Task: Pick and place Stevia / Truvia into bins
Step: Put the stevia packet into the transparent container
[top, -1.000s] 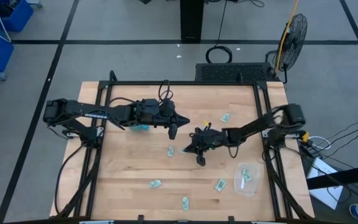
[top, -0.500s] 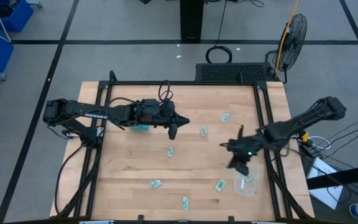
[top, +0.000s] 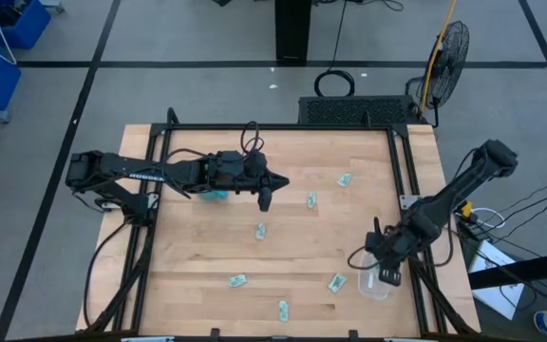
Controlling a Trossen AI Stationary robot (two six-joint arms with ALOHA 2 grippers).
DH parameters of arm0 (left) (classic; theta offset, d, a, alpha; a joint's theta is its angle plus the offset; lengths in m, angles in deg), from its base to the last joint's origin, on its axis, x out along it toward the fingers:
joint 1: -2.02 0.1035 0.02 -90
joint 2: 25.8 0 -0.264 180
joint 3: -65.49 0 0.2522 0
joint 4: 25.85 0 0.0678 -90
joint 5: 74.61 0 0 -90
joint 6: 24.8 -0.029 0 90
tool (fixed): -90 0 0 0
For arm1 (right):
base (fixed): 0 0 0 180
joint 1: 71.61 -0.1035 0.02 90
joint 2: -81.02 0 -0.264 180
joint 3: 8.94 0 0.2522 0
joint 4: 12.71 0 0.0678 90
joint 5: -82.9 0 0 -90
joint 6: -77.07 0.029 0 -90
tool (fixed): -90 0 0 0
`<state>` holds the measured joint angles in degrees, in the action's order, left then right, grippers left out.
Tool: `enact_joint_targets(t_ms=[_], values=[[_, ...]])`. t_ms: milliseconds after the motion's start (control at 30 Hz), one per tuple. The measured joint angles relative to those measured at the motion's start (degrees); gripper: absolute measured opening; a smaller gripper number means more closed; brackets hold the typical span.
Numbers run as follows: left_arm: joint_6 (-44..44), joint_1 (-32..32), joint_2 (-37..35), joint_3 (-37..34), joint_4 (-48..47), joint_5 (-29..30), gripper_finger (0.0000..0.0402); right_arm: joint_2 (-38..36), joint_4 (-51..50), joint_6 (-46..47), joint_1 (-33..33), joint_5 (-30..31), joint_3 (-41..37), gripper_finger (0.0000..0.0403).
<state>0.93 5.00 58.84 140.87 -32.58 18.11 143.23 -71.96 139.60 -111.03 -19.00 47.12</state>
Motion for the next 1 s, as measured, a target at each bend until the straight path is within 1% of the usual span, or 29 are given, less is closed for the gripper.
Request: enact_joint_targets(t_ms=[100,267,400,500,600,700,833,933,1000], values=[[-0.15,0.00,0.00,0.00,0.00,1.48,0.0037,1.78,1.04,-1.51,0.39,-0.07,0.00,0.0043],[-0.13,-0.01,0.00,0.00,0.00,1.87,0.0037,4.72,0.78,-3.93,0.39,0.26,0.00,0.0089],[-0.06,0.00,0.00,0.00,0.02,1.87,0.0037,5.02,0.65,-4.26,0.50,3.05,0.00,0.0120],[0.15,-0.02,0.00,0.00,0.02,1.87,0.0037,4.10,0.63,-3.86,1.20,2.92,0.00,0.0133],[0.64,-0.02,0.00,0.00,0.03,1.86,0.0037,2.52,1.05,-2.54,2.09,2.96,0.00,0.0139],[0.78,-0.02,0.00,0.00,0.02,1.85,0.0037,0.57,1.81,-3.48,3.44,3.43,0.00,0.0138],[1.79,-0.07,0.00,0.00,0.04,1.83,0.0037,-2.24,3.83,-6.59,6.07,7.75,0.00,0.0134],[1.79,-0.11,0.00,0.00,0.04,1.83,0.0037,-3.62,6.38,-11.41,8.12,11.86,0.00,0.0134],[1.79,-0.11,0.00,-0.01,0.04,1.81,0.0037,-3.70,10.05,-14.93,9.38,13.19,0.01,0.0135]])
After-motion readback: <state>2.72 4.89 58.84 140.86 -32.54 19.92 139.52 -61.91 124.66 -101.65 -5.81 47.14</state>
